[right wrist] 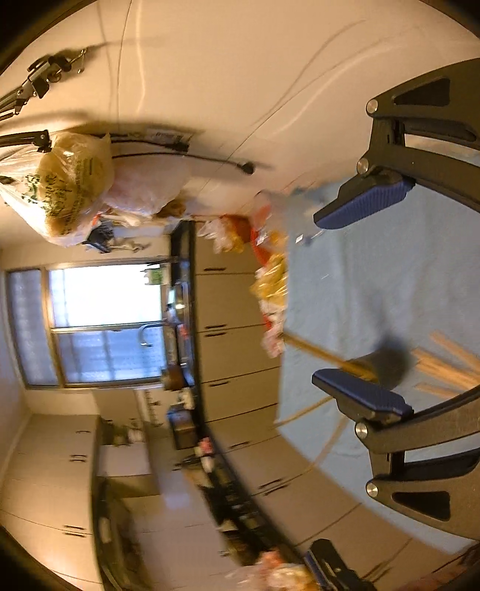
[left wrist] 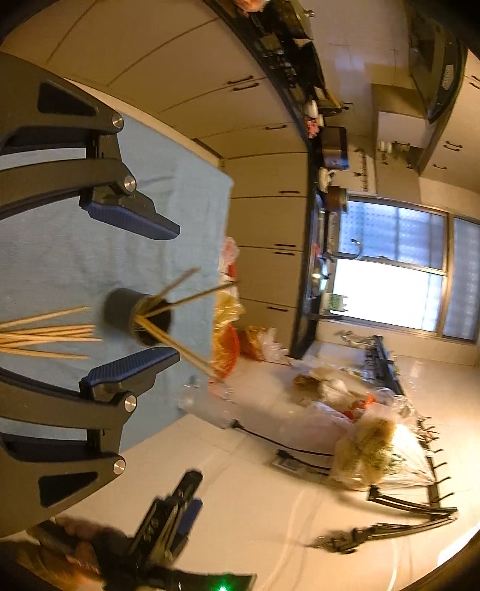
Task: Organize utensils
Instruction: 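Open the left tool into the cup while the right tool releases its chopstick, then return to the chopsticks and close the left tool on one chopstick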
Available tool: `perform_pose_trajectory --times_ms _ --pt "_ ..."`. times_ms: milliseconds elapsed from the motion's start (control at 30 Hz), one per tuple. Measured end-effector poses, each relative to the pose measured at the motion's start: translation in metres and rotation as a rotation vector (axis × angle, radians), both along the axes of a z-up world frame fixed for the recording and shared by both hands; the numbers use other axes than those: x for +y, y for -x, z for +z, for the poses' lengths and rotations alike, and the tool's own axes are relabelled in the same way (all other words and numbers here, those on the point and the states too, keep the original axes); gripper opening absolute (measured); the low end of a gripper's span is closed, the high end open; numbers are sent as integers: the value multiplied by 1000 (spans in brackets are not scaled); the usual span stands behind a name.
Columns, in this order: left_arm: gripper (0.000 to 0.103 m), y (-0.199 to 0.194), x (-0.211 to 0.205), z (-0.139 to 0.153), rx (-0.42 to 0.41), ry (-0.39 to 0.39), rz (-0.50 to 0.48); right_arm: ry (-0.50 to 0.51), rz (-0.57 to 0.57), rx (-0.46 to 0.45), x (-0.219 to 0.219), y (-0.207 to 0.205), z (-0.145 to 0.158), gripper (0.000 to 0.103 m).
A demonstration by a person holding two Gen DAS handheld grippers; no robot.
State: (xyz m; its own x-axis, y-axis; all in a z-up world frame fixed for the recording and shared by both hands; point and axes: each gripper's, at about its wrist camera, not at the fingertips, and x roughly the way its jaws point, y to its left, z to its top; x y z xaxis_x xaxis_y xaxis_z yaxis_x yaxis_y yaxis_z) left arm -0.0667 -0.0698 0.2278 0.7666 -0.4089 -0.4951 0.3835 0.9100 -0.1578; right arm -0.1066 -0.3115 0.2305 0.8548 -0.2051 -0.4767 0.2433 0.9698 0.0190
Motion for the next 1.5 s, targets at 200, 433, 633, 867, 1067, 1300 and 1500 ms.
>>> perform_pose_trajectory --times_ms 200,433,633,867,1067,1300,1500 --pt "60 -4 -5 -70 146 -81 0 -25 24 177 -8 26 -54 84" --pt "48 -29 -34 -153 376 -159 -55 -194 138 350 2 8 -138 61" --pt "35 -51 -62 -188 441 -212 -73 -299 178 433 21 -34 -189 53" --pt "32 -73 -86 -213 483 -242 -96 -288 160 481 28 -68 -218 49" --pt "7 -79 -95 -216 414 -324 -85 -155 148 464 40 -78 -219 37" --pt "6 -72 -90 -217 369 -407 -48 -123 119 464 36 -76 -219 14" --pt "6 -66 -82 -221 370 -419 -36 -97 100 486 27 -64 -217 11"
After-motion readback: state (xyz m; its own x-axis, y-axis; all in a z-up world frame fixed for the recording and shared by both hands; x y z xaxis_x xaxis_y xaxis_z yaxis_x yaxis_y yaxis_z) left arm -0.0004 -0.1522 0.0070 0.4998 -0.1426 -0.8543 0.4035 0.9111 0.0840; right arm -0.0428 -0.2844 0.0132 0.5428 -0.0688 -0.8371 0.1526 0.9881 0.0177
